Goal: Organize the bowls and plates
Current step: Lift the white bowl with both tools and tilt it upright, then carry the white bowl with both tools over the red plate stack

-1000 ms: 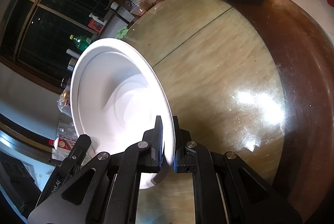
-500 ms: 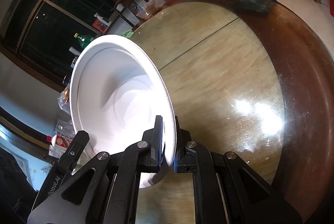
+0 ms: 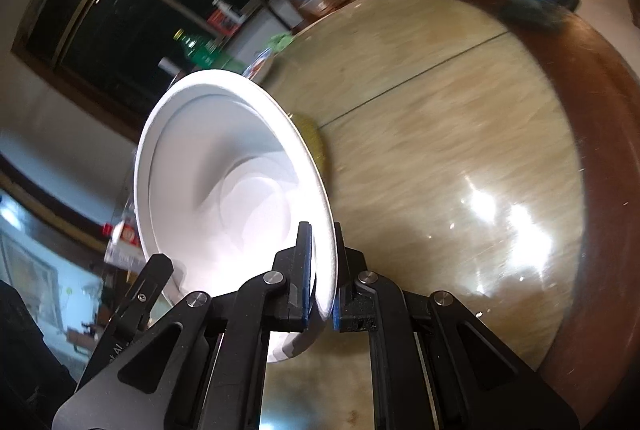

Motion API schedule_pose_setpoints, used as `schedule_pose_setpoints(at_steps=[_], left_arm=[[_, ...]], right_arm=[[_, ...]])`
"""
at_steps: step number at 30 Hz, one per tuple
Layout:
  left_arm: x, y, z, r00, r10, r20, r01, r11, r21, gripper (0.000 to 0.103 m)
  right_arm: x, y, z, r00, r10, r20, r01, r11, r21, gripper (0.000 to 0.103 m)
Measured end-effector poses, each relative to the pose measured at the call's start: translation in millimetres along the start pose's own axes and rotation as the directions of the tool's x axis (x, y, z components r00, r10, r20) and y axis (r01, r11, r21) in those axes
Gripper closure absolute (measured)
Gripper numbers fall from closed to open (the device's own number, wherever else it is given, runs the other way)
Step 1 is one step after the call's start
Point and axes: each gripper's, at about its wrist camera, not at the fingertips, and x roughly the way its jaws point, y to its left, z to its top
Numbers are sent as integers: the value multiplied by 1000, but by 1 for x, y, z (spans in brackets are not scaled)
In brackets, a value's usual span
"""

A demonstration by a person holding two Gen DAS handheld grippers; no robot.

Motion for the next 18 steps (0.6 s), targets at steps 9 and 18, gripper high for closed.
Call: schedule_pose_setpoints(at_steps=[9,18], left_arm=[[-30,40,-5,997,79,7,-78,996,-51,95],[-53,81,-19,996,93,-12,-94,990,-108,95]], right_arm=[[10,44,-27,997,45,-64,-49,996,-72,96],[18,81,-59,993,41,-112,-55,991,-121,96]])
